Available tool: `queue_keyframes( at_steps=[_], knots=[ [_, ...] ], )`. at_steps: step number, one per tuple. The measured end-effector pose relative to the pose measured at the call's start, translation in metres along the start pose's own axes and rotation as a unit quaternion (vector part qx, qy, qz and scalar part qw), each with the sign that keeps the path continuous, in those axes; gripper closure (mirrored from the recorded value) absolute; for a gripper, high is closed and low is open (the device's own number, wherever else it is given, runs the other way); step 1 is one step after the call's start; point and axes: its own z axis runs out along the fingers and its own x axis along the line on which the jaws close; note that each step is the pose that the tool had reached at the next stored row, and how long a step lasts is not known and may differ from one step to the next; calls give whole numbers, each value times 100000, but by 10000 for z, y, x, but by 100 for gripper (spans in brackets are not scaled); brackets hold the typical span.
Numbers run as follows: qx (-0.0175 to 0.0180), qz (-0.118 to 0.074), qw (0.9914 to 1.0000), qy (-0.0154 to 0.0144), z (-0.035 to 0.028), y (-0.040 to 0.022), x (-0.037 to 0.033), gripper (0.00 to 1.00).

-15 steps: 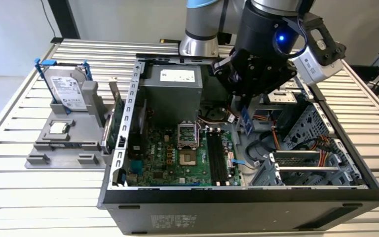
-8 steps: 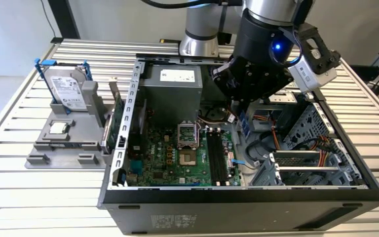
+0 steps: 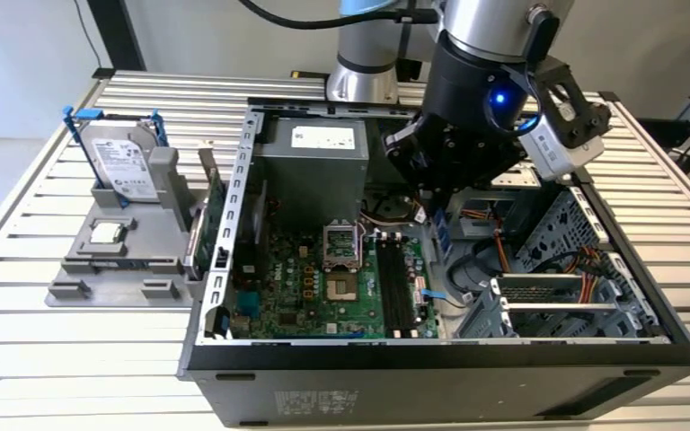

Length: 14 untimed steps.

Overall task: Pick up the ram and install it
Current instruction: 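Insert the ram into the slot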

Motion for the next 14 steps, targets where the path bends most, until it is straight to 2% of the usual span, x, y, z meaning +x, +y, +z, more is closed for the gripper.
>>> queue_keyframes(
  at_steps=[6, 14],
  knots=[
    [6, -4, 100000, 2, 50, 0, 0, 100],
    [4, -4, 100000, 2, 53, 0, 0, 100]
  ],
)
